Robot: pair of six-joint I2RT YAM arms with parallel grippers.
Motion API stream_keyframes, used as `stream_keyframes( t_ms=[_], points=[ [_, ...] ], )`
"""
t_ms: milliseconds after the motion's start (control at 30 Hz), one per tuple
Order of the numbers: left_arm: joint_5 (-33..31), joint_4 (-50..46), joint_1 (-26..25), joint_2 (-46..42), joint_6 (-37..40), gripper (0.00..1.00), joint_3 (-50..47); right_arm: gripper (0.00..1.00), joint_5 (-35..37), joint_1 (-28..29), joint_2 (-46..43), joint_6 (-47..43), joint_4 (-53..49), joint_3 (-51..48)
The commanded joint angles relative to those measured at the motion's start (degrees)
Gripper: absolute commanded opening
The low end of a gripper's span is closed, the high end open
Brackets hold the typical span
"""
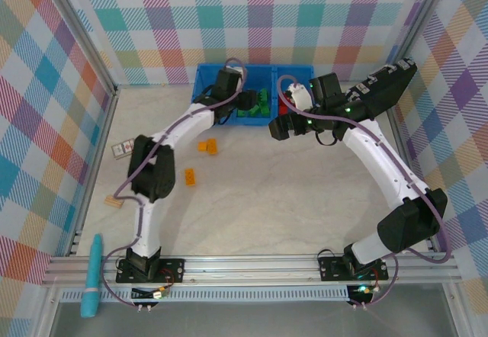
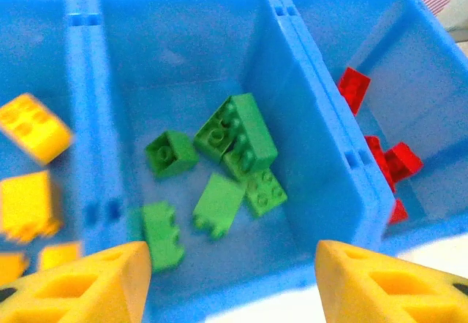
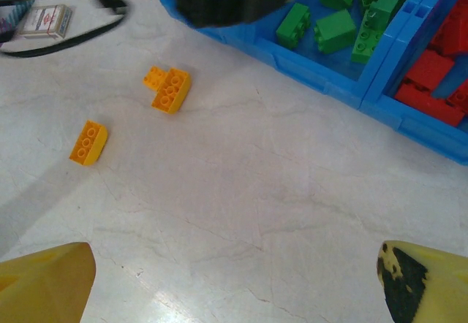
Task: Sort the legos into containers by color
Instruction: Place the lego in the container, then move the lego to the center of the table.
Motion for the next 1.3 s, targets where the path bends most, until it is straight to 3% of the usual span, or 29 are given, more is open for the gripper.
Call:
stream_keyframes(
  t_ms=[0, 200, 333, 833, 1267],
  points=[
    [-3.9, -4.4, 1.4, -12.0, -1.4, 0.59, -8.2, 0.99, -1.3, 0.1, 0.3, 0.2, 1.7, -0.5],
    [-9.1, -11.3, 1.8, -20.2, -5.9, 0.6, -20.9, 0.99, -4.0, 0.1, 2.7, 0.4, 2.7, 0.6],
    [-11.7, -9.0, 2.1, -20.6, -7.6, 0.65, -25.9, 0.99, -5.8, 0.1, 3.4, 1.1, 3.4, 0.7],
    [-9.0, -4.9, 6.0, -0.7, -9.2, 0.68, -20.3, 0.99, -4.5, 0.2, 0.5, 2.8, 3.8, -3.9],
    [-3.2, -5.1, 6.5, 3.5, -10.1, 0.6, -18.2, 0.99, -2.2, 0.2, -0.6, 3.6, 3.4, -4.8]
  ],
)
